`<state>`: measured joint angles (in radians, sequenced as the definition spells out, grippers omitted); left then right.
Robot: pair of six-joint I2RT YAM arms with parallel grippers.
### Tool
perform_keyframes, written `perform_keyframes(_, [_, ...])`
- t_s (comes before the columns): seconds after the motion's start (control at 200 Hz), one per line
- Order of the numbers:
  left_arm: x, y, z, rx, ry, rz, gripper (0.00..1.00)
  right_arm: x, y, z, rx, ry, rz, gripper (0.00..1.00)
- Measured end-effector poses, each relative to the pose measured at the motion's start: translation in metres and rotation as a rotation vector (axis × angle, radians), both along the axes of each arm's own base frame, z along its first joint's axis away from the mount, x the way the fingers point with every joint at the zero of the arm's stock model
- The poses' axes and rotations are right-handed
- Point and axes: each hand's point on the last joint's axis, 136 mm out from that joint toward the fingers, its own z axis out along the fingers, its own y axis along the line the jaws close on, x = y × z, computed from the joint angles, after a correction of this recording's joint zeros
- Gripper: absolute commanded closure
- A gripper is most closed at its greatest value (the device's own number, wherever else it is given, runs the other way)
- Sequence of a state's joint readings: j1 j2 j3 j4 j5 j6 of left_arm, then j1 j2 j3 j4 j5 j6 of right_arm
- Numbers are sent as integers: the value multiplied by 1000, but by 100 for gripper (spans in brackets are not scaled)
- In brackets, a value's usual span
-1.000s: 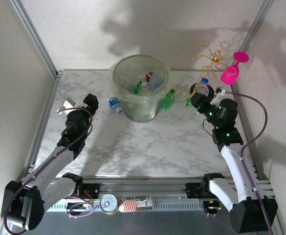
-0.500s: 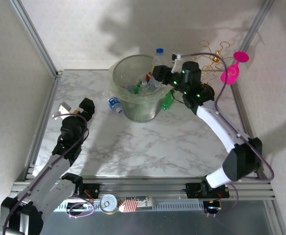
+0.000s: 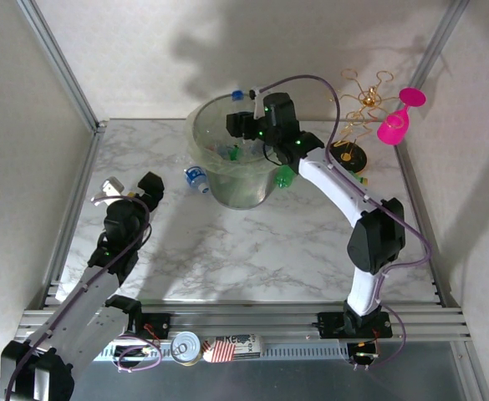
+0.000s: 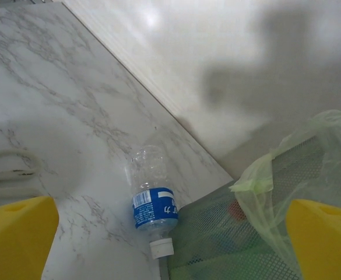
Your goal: Put the plastic bottles in the bin
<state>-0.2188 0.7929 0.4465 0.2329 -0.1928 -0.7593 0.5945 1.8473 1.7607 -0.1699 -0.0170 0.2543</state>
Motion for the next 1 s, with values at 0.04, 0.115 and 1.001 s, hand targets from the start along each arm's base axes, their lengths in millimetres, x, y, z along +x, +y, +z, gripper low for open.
perform_keyframes(0.04, [0, -1, -1, 0, 3, -5, 0, 1, -1, 1, -9, -4, -4, 10])
perform_keyframes(0.115, [1, -3, -3, -1, 9, -18, 0, 3, -3, 9, -12, -19, -18, 7])
perform_keyframes(1.001, [80, -44, -69, 11, 283, -148, 1, -110, -175, -32, -32, -92, -402, 1])
